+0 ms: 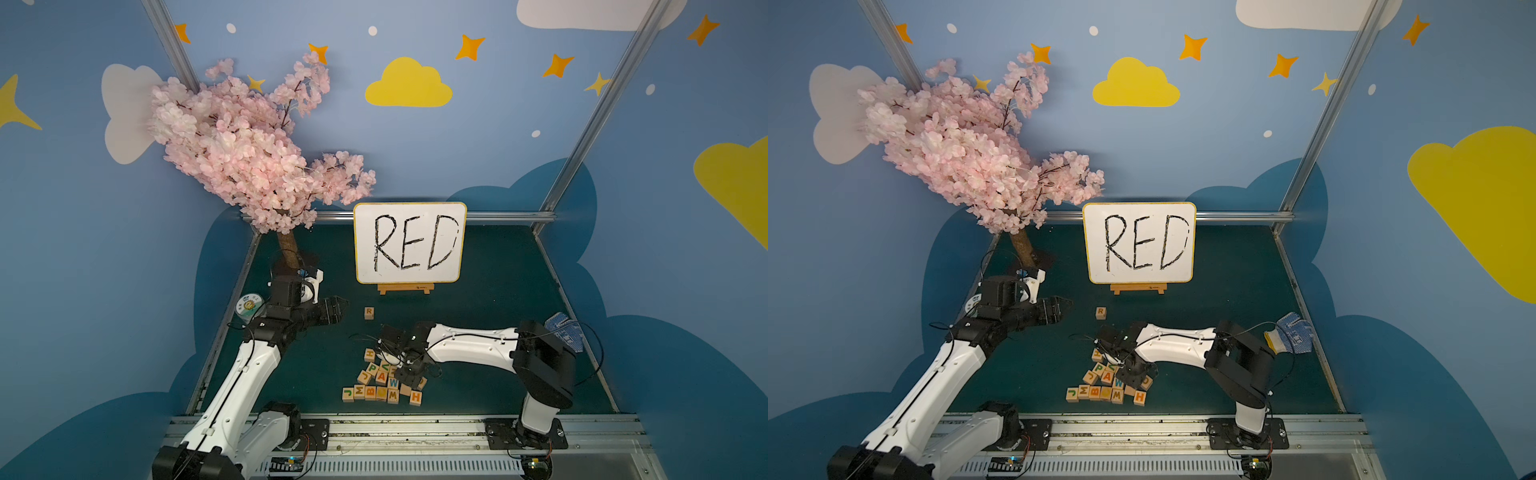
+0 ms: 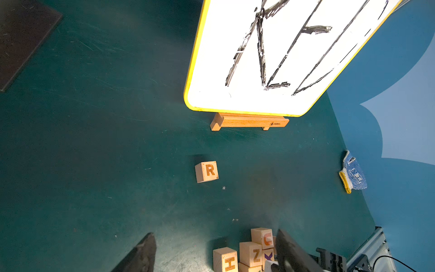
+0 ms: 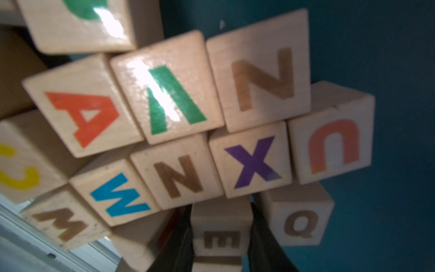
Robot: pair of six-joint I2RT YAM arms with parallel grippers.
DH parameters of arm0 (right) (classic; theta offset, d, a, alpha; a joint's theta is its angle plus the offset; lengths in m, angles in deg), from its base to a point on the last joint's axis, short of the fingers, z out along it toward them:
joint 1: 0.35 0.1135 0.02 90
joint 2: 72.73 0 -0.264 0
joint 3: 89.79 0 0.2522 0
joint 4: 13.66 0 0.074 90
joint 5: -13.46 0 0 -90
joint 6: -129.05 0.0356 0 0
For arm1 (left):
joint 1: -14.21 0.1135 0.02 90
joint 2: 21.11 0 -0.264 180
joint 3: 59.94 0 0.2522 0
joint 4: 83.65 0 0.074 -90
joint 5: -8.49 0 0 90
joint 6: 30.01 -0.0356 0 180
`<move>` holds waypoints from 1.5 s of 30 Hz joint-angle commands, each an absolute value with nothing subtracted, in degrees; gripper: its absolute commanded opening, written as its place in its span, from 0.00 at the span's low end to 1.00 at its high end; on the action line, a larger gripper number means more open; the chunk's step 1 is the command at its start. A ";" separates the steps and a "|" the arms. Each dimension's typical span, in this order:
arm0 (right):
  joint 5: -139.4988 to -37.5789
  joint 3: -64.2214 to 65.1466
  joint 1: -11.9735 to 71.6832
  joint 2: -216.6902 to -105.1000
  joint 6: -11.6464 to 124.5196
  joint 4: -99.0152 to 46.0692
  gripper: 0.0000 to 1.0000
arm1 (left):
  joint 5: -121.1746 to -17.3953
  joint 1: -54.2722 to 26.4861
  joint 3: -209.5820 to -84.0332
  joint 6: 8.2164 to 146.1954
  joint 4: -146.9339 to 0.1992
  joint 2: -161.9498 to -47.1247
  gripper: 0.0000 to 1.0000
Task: Assemble the uppercase word "red" with letter blocks
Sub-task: Pick up the letter block from the center of the board, then place the letter block at the center of the board.
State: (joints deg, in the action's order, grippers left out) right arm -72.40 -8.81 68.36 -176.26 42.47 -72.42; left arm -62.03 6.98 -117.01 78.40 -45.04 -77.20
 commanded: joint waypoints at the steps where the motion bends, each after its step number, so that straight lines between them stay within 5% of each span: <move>1: -71.19 -8.83 68.25 -175.92 43.05 -73.61 0.36 | -62.18 7.19 -116.31 78.27 -45.37 -76.20 0.79; 11: -70.83 -6.77 68.26 -174.47 42.52 -75.56 0.24 | -62.10 7.17 -116.41 78.27 -45.47 -75.86 0.79; 31: -67.90 2.12 61.47 -167.96 26.78 -80.53 0.21 | -60.76 7.17 -116.07 78.36 -46.23 -74.33 0.79; 45: -72.04 12.36 52.83 -179.14 13.62 -77.95 0.20 | -61.30 7.10 -116.07 78.18 -46.14 -73.67 0.79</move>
State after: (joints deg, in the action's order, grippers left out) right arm -69.53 10.38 54.44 -177.44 17.18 -78.51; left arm -61.64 6.98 -116.49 78.40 -45.94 -74.36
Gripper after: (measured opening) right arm 0.332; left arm 0.786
